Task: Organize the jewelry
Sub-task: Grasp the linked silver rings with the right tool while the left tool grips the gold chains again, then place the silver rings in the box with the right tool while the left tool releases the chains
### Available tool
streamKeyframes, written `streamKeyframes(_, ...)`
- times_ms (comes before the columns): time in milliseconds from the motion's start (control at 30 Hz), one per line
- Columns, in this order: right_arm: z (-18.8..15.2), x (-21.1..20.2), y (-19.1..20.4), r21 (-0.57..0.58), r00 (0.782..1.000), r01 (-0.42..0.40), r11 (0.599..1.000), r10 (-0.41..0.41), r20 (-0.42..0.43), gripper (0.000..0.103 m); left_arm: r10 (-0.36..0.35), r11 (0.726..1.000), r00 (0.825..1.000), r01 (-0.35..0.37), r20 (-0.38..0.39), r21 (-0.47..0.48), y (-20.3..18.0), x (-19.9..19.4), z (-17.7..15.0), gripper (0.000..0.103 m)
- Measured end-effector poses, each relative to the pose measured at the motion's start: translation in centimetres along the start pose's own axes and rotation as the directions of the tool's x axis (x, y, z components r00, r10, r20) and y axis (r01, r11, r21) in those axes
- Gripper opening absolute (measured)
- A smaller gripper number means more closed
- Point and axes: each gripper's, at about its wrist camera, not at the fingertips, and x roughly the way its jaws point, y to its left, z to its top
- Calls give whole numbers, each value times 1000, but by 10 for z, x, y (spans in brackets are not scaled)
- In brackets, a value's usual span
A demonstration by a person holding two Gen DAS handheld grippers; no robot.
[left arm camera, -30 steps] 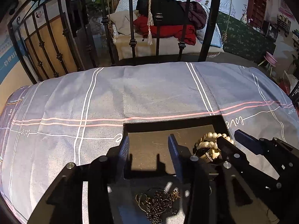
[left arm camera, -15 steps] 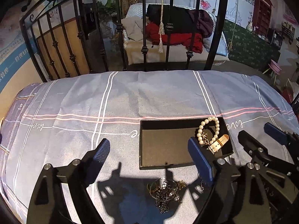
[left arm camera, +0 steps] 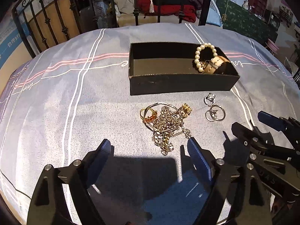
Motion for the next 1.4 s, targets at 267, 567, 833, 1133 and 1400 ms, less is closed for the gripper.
streamKeyframes(267,6,25,10,-32,998,-58,998,57,-28,65,-9,1000,1000,9,-6,-1,14,19,1,76)
streamKeyframes(567,17,41,24,-139,999,-50,989,48,-21,47,2,994,999,-5,32,105,-2,31,9,62)
streamKeyframes(833,19,31,26,-103,996,-84,991,83,-19,31,-51,988,998,46,34,146,-20,25,12,18)
streamKeyframes(1133,29,-4,9,-38,992,-115,993,116,44,31,-85,992,990,74,116,98,-15,-12,25,14)
streamKeyframes(1400,49,-29,4,-50,990,-93,994,97,97,31,-123,991,972,109,200,80,-12,-45,51,14)
